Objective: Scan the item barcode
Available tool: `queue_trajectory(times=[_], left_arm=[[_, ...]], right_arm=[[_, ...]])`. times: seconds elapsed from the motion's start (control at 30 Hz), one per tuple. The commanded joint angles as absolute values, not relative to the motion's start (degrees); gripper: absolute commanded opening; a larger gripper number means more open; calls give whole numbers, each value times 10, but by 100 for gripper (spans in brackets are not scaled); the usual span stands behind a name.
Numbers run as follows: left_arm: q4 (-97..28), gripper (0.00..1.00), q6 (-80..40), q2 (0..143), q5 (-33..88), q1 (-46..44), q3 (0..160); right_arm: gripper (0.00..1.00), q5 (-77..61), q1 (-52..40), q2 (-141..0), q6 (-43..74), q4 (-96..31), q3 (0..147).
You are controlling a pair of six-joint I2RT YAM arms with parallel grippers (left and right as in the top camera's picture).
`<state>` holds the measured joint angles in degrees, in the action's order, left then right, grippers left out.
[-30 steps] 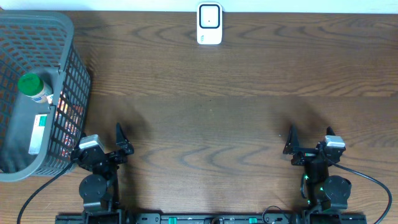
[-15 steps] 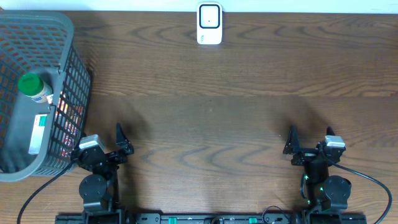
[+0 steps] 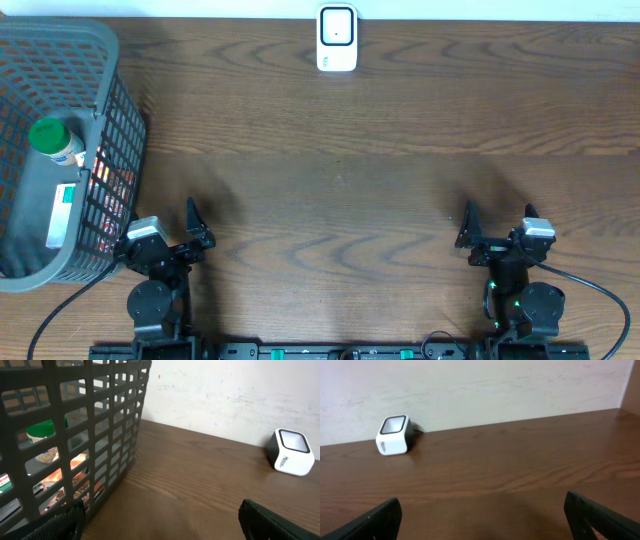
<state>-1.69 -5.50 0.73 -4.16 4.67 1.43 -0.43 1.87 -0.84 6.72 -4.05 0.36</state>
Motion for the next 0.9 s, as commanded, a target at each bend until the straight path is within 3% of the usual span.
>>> queue_trajectory(times=[0.0, 0.87], left_arm=[[-38, 98, -46, 3, -38, 47, 2], [-38, 98, -46, 3, -38, 47, 2]], right_arm=[[99, -3, 18, -5, 59, -43, 3], [99, -3, 10, -7, 59, -43, 3]])
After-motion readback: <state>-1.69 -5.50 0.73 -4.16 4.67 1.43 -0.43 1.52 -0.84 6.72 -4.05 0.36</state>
